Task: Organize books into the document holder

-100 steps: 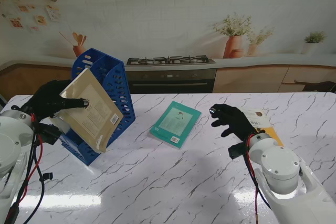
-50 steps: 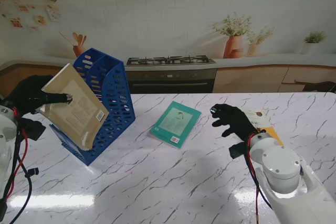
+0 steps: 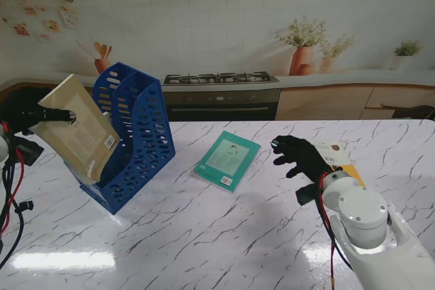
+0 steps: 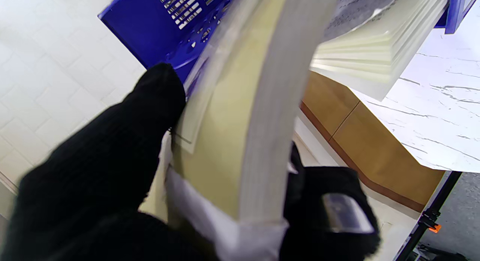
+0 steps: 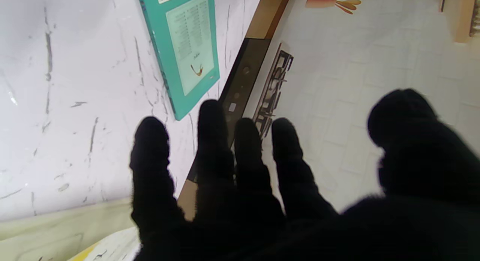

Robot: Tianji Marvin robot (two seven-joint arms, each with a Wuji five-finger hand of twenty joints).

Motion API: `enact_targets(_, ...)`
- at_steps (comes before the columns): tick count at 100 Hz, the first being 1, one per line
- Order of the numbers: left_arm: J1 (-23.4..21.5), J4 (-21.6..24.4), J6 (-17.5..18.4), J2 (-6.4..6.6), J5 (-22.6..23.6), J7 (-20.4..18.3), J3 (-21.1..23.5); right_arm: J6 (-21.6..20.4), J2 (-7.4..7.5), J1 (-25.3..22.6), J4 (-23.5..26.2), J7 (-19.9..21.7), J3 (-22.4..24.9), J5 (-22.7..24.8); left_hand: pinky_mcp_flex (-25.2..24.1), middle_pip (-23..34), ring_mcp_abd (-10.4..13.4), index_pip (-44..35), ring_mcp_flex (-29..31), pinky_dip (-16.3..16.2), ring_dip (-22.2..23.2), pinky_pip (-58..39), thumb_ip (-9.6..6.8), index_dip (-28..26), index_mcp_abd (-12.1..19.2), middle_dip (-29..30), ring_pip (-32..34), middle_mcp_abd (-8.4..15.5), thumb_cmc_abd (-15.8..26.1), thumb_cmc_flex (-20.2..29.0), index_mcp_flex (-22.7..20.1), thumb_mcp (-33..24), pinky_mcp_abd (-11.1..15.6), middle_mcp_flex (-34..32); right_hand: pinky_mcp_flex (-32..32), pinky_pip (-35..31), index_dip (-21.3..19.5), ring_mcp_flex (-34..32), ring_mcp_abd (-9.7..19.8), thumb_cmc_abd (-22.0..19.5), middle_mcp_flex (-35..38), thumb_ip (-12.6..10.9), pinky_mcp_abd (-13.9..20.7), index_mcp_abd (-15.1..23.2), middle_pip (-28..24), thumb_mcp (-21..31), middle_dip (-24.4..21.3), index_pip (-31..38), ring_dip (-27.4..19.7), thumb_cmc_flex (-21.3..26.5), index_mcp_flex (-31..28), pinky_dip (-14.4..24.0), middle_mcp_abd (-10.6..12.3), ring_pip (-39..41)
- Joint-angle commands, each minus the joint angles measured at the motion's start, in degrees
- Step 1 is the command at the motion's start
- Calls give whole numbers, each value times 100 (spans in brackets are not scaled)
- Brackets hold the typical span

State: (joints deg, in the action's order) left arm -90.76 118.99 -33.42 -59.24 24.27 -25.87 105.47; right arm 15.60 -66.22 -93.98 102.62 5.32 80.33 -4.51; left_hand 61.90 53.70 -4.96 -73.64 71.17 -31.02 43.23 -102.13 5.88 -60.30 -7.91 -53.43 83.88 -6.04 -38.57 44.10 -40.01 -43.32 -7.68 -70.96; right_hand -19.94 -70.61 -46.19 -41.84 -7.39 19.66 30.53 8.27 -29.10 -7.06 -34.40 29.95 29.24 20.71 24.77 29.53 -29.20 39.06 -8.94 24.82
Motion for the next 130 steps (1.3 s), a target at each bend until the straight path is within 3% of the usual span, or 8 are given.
enact_targets(1,158,-157,108,59,71,-153,22,31,-20,5,-25,16,-39,3,41,49,-77,-659,172,83,48,-1448,-455,-245,458,-113,349,202,224,338,-287,-457,521,-244,5,33,-118,26,83,-61,23,-279,-329,64,22,-102,62,72,9,-76,122,-66,172,-62)
enact_targets(3,192,-198,115,62,98,-160,15,37,-20,9,-29,16,-43,5,40,39,-77,-658,172,85,49,-1448,-456,-251,464,-114,348,32,215,343,-290,-463,520,-233,5,33,-119,24,88,-61,19,-279,-328,65,22,-102,62,73,10,-75,121,-66,172,-61)
enact_targets(7,259,-278,126,69,179,-176,-12,51,-22,18,-36,12,-51,4,38,33,-77,-654,172,91,51,-1444,-455,-256,460,-117,347,-19,218,338,-295,-465,510,-231,4,33,-120,23,84,-59,13,-279,-328,60,22,-102,62,75,11,-70,116,-66,168,-57)
enact_targets(12,328,-376,189,89,331,-245,-35,67,-22,30,-44,17,-60,4,38,41,-77,-655,172,99,54,-1445,-452,-275,492,-129,346,210,222,319,-283,-463,497,-232,4,33,-123,27,83,-60,17,-278,-328,60,15,-105,64,83,13,-72,102,-66,172,-54)
enact_targets(53,1014,-1204,679,114,772,-326,-396,130,-12,136,-180,89,-157,27,33,29,-66,-663,167,131,54,-1427,-426,-347,626,-167,301,269,275,239,-228,-468,487,-201,-2,27,-120,31,84,-74,9,-280,-320,59,3,-124,61,83,11,-74,111,-65,173,-42)
enact_targets(85,1233,-2052,1518,-36,848,409,-693,178,-24,209,-331,103,-221,-39,28,24,-56,-673,171,176,71,-1388,-358,-340,768,-198,273,300,264,168,-229,-513,449,-186,29,51,-113,35,54,-80,-3,-283,-339,44,19,-110,57,68,7,-90,127,-71,146,-53)
enact_targets(95,1253,-2304,1981,-65,952,636,-721,171,-28,223,-371,102,-236,-53,27,14,-61,-680,171,188,74,-1391,-336,-343,836,-199,266,339,261,124,-223,-531,434,-189,29,52,-112,42,47,-88,1,-284,-340,45,20,-102,57,66,7,-93,130,-71,147,-57)
enact_targets(130,1194,-2792,2814,-114,1210,1128,-824,185,-35,188,-370,83,-224,-87,22,-2,-75,-673,169,245,86,-1395,-263,-377,969,-203,233,409,258,28,-212,-597,387,-186,48,63,-113,59,68,-130,-28,-283,-305,41,10,-132,63,54,12,-86,150,-76,150,-54)
